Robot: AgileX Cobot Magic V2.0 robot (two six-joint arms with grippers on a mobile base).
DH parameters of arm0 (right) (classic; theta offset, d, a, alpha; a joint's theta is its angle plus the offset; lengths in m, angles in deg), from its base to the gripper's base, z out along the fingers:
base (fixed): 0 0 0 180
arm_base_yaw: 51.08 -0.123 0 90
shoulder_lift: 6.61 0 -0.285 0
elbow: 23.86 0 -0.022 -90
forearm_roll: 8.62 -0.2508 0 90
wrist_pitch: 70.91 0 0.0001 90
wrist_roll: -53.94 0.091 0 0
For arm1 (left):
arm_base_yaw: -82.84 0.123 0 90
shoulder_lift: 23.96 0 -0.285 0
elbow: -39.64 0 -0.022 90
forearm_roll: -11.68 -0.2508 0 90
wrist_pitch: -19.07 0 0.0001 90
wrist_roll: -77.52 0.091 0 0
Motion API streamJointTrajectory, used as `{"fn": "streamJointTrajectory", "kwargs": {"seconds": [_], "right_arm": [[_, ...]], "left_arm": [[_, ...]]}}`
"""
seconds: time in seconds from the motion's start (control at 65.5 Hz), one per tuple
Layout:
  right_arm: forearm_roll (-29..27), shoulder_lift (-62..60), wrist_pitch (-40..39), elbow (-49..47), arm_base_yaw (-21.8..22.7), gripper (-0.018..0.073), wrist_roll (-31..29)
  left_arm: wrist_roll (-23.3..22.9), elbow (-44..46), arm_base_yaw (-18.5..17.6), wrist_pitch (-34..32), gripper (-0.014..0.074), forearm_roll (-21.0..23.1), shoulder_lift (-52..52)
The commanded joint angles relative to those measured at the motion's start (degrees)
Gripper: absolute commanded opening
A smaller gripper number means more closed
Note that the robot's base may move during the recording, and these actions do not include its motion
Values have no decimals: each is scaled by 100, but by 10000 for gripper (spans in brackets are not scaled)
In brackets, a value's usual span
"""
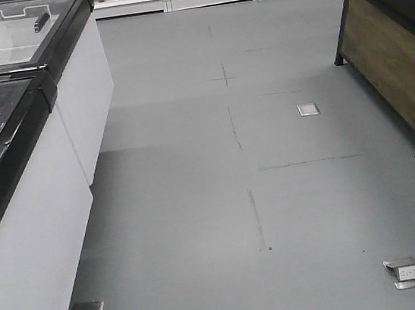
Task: Left arm holds basket, right arm returns cookies
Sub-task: 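Swing the held basket inward and lower it in front of the robot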
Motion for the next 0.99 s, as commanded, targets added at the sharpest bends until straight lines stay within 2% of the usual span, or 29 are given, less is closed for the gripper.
{"fn": "streamJointTrajectory", "kwargs": {"seconds": [0.0,0.107,0.306,0.58,0.855,0.978], "right_arm": [[5,-96,-395,25,0,-11,-35],[5,-96,-395,25,0,-11,-35],[5,-96,-395,25,0,-11,-35],[5,-96,-395,25,0,-11,-35],[5,-96,-395,25,0,-11,-35],[5,-96,-395,25,0,-11,-35]], "left_arm": [[-240,222,-10,200,-7,-238,314],[-405,222,-116,464,-7,-660,397],[-444,208,-740,624,-7,-822,550],[-681,62,-2155,352,-6,-829,755],[-696,-830,-3421,-191,-6,-827,918],[-678,-1289,-4130,-656,-6,-820,978]]}}
